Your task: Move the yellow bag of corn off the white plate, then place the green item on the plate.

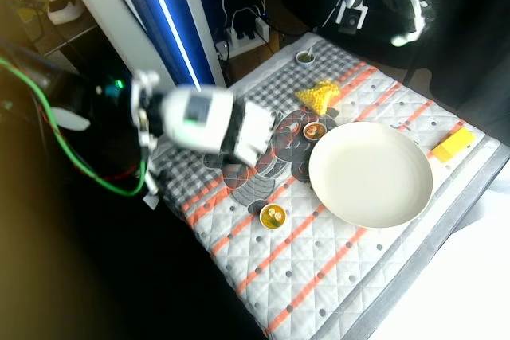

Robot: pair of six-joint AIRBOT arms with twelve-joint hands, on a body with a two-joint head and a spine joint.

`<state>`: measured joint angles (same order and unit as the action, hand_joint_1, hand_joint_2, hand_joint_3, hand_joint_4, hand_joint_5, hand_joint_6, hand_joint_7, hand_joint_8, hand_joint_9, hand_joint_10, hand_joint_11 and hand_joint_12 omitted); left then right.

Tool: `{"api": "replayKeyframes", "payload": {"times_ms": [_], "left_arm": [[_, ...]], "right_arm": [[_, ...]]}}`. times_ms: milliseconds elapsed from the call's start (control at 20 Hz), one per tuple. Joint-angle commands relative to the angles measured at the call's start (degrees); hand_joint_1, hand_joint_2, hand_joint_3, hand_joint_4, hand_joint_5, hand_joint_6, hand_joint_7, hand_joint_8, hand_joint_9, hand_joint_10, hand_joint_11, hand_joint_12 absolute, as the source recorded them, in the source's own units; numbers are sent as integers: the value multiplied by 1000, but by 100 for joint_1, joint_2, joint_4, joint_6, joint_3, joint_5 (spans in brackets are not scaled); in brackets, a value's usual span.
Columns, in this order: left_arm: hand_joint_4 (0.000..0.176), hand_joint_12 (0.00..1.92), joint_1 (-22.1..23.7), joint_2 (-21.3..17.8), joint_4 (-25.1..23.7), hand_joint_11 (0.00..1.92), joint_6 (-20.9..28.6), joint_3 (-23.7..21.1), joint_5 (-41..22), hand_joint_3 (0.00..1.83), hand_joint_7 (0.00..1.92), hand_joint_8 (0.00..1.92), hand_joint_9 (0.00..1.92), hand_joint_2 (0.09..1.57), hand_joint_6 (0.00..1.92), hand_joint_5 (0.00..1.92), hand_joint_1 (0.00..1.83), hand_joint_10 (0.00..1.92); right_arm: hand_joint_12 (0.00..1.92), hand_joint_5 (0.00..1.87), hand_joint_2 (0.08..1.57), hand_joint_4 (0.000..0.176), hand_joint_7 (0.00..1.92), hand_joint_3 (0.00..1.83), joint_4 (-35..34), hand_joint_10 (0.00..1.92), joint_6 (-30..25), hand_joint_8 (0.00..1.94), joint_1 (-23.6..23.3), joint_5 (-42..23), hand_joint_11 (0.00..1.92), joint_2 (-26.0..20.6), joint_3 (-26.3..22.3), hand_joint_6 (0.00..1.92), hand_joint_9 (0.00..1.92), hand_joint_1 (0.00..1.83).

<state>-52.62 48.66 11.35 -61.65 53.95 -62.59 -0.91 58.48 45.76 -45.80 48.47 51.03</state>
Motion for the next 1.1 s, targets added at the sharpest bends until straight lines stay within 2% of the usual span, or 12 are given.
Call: {"api": "replayKeyframes", "payload": {"times_ms": [0,200,300,350,600,650,700,800,850,900,950,1050], "left_arm": [[7,1002,44,-30,-30,0,63,37,-724,0,182,0,62,1339,5,220,720,254],[6,1063,45,40,-14,0,123,98,-732,0,182,5,79,1333,9,237,655,263],[10,843,42,122,80,0,173,142,-810,0,183,1,58,1335,3,228,574,222],[0,735,42,139,89,0,188,160,-809,3,171,1,51,1353,2,227,595,174],[0,708,45,270,225,0,224,272,-861,7,158,0,66,1359,1,218,580,94],[0,692,45,276,226,0,290,289,-860,0,180,8,79,1348,14,250,663,96],[0,692,42,276,226,0,338,298,-860,1,186,10,80,1351,12,247,671,96],[0,951,42,290,226,0,343,312,-853,0,205,4,106,1330,13,271,723,98],[0,1017,42,292,226,0,343,315,-852,0,210,3,113,1326,11,276,727,96],[0,988,41,292,227,0,343,315,-853,0,207,1,111,1330,8,276,721,88],[0,899,41,292,230,0,349,314,-860,1,217,2,121,1335,5,274,700,81],[0,811,42,298,230,0,360,311,-874,0,207,3,113,1336,2,269,704,67]], "right_arm": [[1921,559,1308,0,748,0,-26,1759,1,1630,-152,-658,715,41,64,1408,701,1170],[1921,562,1295,0,778,0,169,1810,1,1587,-1058,341,887,758,746,1406,823,1181],[1921,536,1317,0,730,4,141,1896,1,1694,-1510,1055,1017,1410,1374,1401,920,1169],[1921,688,1312,0,511,8,72,1627,1,1447,-1685,1396,763,1736,1701,1545,624,1118],[1921,639,1280,0,731,0,-262,1646,2,1473,-1836,2156,749,2542,2616,1448,719,1135],[1921,349,1224,0,447,0,-324,1473,2,1078,-1876,2241,271,2643,2734,1167,389,1226],[1816,162,1155,1,223,0,-328,1144,2,637,-1916,2292,53,2721,2814,852,162,1146],[1500,26,1078,102,55,0,-334,661,2,149,-1948,2305,1,2751,2850,402,16,989],[1211,8,1061,119,10,0,-336,295,2,29,-1958,2303,0,2748,2838,212,2,948],[348,1,1036,104,1,7,-341,58,2,5,-1962,2282,0,2736,2820,42,0,903],[69,0,1026,91,0,6,-350,11,2,0,-1962,2186,0,2606,2696,8,0,867],[2,0,1031,51,0,9,-366,0,2,0,-1962,2053,0,2500,2540,0,0,839]]}}
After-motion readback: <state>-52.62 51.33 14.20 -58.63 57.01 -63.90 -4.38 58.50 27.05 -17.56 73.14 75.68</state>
